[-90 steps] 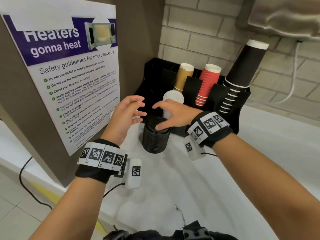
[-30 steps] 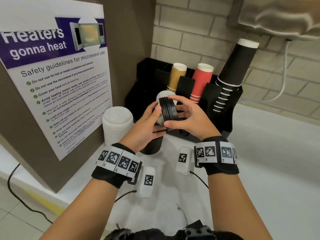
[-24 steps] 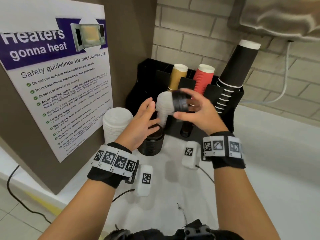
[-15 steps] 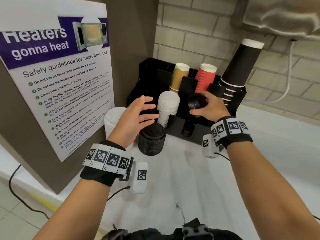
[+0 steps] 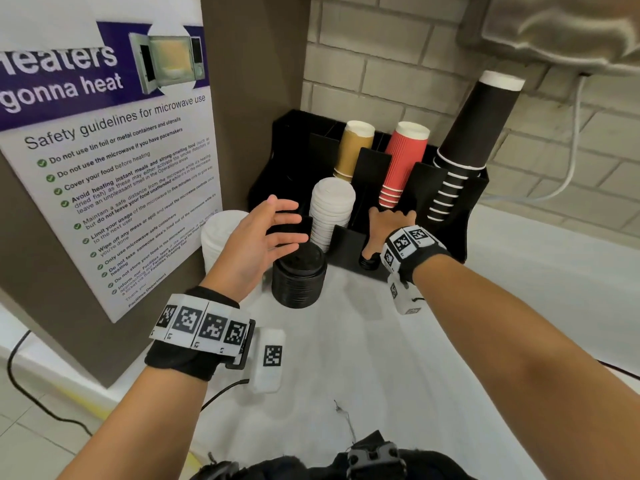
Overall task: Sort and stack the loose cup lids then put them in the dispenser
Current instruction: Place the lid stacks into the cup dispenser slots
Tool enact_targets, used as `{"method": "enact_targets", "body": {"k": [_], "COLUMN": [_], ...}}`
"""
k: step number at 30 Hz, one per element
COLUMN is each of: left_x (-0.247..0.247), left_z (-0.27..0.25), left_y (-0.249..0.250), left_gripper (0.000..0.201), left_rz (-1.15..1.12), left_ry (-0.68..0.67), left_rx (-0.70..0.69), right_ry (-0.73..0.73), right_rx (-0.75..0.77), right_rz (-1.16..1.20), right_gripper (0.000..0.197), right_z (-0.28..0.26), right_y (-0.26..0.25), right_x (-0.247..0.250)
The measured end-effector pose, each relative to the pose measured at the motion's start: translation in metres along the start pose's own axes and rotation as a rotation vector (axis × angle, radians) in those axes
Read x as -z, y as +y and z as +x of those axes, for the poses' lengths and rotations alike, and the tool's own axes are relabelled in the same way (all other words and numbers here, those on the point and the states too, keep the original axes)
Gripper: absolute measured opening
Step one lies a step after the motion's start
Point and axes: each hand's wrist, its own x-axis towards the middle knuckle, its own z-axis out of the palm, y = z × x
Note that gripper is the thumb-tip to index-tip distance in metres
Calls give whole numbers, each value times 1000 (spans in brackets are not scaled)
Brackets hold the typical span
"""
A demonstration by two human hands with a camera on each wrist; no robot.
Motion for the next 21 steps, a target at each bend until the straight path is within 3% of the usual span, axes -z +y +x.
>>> {"method": "enact_targets", "body": {"k": [5, 9, 13, 16, 19, 21], "left_x": [1, 2, 4, 7, 11, 14], "left_z": [-4, -4, -4, -5, -5, -6], "left_y": [1, 4, 6, 7, 9, 9], "left_gripper": [37, 37, 36, 30, 24, 22], "left_rz": [14, 4, 2, -2, 0, 6], "left_ry": [-5, 3, 4, 11, 36, 47], "left_rx": [-5, -14, -22, -46, -66, -74], "right_ry": [-117, -176, -211, -117, 219, 172], "right_rx": [87, 152, 194, 183, 297, 480], "right_rz": [100, 72, -43, -5, 252, 450], "right_gripper": [57, 25, 30, 17, 32, 38], "right_z": [3, -2, -8, -19, -35, -45], "right_y": [1, 2, 3, 5, -5, -22], "right_x": [3, 7, 15, 32, 52, 61]}}
